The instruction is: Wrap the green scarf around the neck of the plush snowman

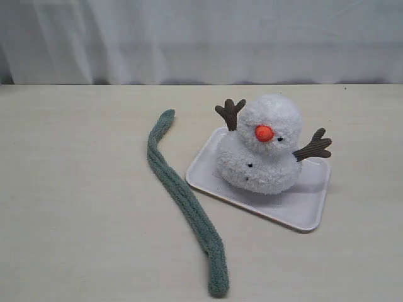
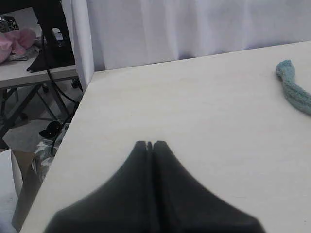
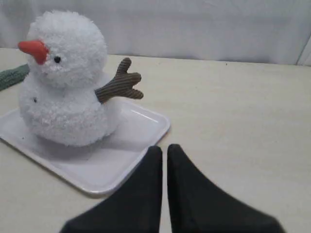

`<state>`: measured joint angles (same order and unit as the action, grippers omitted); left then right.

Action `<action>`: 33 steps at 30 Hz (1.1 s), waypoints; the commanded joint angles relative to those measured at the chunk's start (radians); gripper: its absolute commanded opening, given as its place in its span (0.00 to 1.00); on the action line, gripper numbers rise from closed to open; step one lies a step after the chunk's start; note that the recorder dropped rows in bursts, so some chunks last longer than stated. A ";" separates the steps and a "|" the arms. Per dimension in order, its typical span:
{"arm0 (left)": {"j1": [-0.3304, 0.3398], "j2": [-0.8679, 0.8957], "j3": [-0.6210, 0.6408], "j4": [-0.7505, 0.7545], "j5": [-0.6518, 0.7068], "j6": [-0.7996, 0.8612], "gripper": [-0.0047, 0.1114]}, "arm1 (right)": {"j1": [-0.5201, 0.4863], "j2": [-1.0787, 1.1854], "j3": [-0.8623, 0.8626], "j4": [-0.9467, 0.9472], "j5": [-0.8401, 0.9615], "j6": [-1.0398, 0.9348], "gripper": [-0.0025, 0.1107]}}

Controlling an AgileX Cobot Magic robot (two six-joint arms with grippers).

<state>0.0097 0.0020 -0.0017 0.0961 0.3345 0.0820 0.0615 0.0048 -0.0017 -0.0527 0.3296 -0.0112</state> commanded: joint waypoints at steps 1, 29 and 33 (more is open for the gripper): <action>0.001 -0.002 0.002 -0.003 -0.011 0.000 0.04 | -0.004 -0.005 0.002 -0.011 -0.191 0.000 0.06; 0.001 -0.002 0.002 -0.003 -0.011 0.000 0.04 | -0.004 0.184 -0.556 0.138 -0.203 0.188 0.57; 0.001 -0.002 0.002 -0.003 -0.009 0.000 0.04 | -0.004 0.324 -0.736 0.138 0.059 0.121 0.71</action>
<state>0.0097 0.0020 -0.0017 0.0961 0.3362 0.0820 0.0615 0.2454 -0.6311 0.0923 0.1832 0.1617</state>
